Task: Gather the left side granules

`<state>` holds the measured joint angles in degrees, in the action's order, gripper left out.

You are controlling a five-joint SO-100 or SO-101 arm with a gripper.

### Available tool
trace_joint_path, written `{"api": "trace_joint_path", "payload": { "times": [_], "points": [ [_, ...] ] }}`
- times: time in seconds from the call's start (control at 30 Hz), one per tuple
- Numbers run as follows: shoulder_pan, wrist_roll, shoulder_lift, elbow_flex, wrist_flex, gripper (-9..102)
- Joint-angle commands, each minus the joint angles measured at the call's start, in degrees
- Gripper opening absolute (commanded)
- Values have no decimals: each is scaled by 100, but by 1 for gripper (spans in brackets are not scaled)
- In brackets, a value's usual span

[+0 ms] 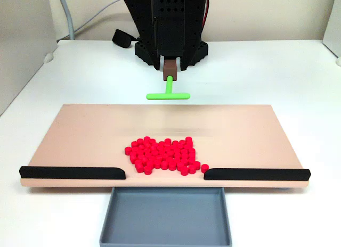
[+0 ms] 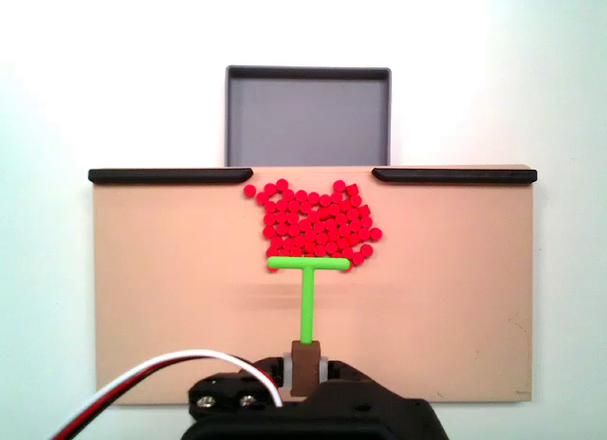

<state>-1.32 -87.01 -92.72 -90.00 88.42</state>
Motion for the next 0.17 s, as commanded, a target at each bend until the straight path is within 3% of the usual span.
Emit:
{"api": "trace_joint_path", "payload": {
  "times": [0.0, 0.13],
  "points": [
    [35, 9, -158, 79, 35, 0],
    [35, -35, -149, 79, 35, 0]
  ]
}}
